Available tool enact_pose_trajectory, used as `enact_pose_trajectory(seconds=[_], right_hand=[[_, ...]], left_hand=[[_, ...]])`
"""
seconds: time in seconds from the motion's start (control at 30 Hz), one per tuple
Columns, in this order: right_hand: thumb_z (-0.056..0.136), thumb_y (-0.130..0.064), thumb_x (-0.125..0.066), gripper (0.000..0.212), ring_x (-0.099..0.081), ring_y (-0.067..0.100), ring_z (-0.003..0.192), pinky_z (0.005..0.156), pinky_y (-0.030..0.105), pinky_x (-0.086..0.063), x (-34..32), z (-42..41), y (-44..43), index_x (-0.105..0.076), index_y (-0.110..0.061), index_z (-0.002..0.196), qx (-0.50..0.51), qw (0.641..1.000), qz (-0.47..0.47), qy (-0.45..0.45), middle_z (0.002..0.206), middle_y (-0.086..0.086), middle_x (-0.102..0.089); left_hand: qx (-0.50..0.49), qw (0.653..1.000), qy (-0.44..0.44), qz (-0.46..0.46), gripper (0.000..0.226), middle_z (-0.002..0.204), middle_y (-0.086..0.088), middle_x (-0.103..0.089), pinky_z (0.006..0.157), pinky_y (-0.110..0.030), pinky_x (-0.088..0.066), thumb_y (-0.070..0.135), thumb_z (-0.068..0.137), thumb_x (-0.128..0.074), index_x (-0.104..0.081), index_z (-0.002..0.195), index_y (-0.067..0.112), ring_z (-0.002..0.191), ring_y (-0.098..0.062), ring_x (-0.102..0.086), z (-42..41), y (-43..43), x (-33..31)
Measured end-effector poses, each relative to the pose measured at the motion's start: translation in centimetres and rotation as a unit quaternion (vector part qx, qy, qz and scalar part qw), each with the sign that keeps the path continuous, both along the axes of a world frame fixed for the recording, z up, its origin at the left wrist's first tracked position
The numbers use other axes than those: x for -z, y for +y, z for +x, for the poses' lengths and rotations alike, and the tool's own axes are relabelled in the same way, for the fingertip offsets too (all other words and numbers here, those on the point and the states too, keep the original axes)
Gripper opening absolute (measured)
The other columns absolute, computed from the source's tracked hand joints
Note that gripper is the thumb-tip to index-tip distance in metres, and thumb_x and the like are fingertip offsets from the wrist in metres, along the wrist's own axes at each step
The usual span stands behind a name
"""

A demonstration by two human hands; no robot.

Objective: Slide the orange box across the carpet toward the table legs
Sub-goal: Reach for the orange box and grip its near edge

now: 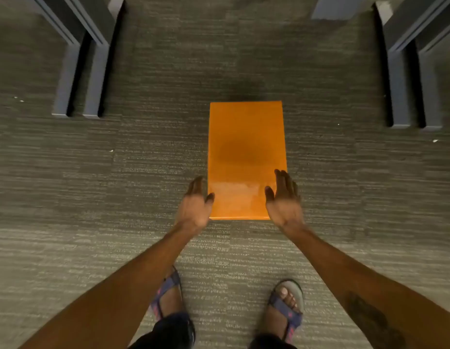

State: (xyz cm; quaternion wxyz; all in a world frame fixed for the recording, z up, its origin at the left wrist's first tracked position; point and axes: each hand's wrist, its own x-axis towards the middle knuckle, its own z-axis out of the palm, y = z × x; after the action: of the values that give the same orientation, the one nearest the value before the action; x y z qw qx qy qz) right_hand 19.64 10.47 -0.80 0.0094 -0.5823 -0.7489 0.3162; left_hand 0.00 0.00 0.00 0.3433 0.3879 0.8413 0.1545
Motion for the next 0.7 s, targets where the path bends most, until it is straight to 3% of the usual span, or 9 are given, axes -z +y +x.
enact_pose_trajectory(seconds=[0.17,0.3,0.43,0.57,0.7], right_hand=[[0.106,-0.029,-0.035,0.060,-0.009,0.025,0.152,0.122,0.040,-0.015,4.3,0.0,2.0,-0.008,-0.016,0.158,0.078,0.997,-0.006,0.006,0.166,0.005,-0.010],[0.105,-0.029,-0.037,0.062,-0.019,0.031,0.149,0.120,0.045,-0.021,7.1,-0.5,3.0,-0.008,-0.015,0.158,0.156,0.987,-0.031,0.035,0.164,0.009,-0.014],[0.106,-0.030,-0.037,0.061,-0.030,0.039,0.142,0.111,0.052,-0.031,8.9,-0.7,3.4,-0.012,-0.009,0.157,0.178,0.981,-0.046,0.062,0.160,0.016,-0.022],[0.105,-0.031,-0.039,0.056,-0.039,0.041,0.135,0.103,0.050,-0.038,9.8,-0.3,4.8,-0.023,-0.009,0.154,0.208,0.973,-0.069,0.079,0.155,0.018,-0.032],[0.103,-0.038,-0.045,0.050,-0.049,0.040,0.125,0.095,0.047,-0.044,10.6,0.4,5.6,-0.039,-0.012,0.146,0.248,0.953,-0.127,0.118,0.143,0.017,-0.050]], left_hand=[[-0.070,0.994,-0.042,-0.072,0.068,0.168,-0.005,-0.020,0.113,-0.043,-0.043,0.043,0.104,-0.039,-0.009,0.161,0.021,0.148,-0.033,-0.036,-0.7,1.5,3.8],[-0.124,0.986,-0.073,-0.086,0.066,0.161,-0.012,-0.035,0.110,-0.046,-0.045,0.046,0.105,-0.035,-0.014,0.161,0.016,0.141,-0.036,-0.045,-0.7,2.3,6.3],[-0.138,0.983,-0.098,-0.064,0.058,0.151,-0.010,-0.051,0.100,-0.040,-0.049,0.042,0.106,-0.037,-0.029,0.156,0.014,0.130,-0.034,-0.056,-0.5,2.7,8.1],[-0.162,0.973,-0.161,-0.019,0.041,0.137,-0.009,-0.062,0.096,-0.040,-0.051,0.035,0.106,-0.042,-0.050,0.141,0.017,0.117,-0.030,-0.063,-0.4,3.0,8.8],[-0.199,0.956,-0.216,0.008,0.035,0.134,-0.002,-0.064,0.098,-0.040,-0.050,0.025,0.103,-0.050,-0.055,0.137,0.018,0.114,-0.023,-0.062,-0.5,3.3,9.4]])
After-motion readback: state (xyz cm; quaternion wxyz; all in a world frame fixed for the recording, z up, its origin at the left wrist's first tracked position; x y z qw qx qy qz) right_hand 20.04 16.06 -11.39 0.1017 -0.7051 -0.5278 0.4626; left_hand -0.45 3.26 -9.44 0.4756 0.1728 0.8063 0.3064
